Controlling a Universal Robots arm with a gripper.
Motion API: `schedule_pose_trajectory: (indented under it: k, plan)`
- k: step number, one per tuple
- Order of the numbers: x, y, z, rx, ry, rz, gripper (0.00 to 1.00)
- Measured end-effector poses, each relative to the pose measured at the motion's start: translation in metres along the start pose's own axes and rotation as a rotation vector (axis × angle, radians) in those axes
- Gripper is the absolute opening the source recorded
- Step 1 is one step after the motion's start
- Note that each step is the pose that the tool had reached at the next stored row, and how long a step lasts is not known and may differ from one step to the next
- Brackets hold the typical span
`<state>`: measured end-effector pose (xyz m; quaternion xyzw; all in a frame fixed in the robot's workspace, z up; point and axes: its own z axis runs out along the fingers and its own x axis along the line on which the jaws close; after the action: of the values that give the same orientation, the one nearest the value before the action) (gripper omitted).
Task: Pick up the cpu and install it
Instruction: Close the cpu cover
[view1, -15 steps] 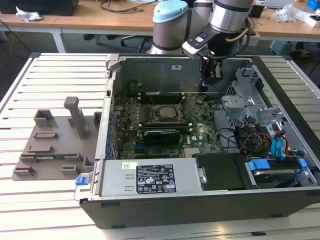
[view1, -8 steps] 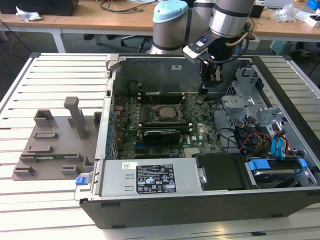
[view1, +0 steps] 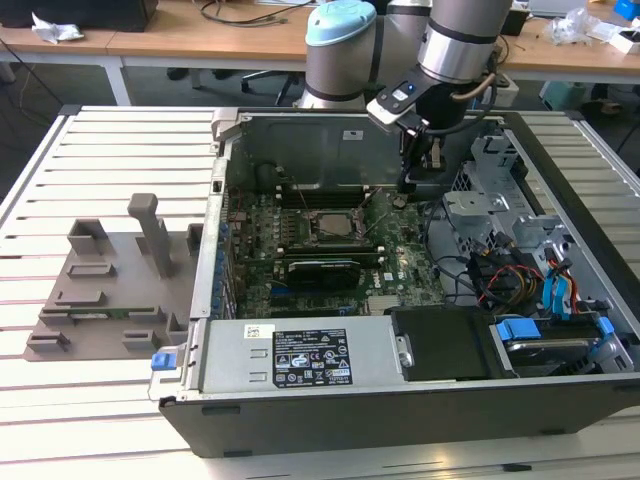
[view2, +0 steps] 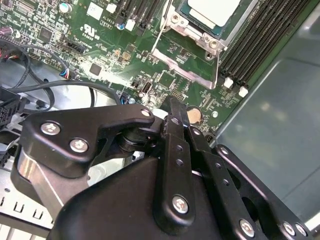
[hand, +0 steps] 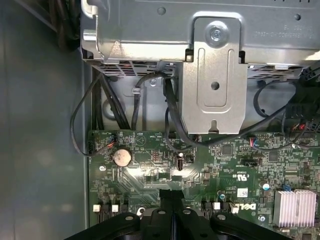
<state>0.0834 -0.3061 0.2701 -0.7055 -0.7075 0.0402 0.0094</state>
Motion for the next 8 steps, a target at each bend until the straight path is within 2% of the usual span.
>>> schedule_pose_trajectory:
  k: [6,8]
  plan:
    - [0.0004,0.0016,0.0102,0.0008,0.0000,0.000,0.11]
    - [0.0006,-0.0015,0.0132,0.0009,-0.0002,0.000,0.11]
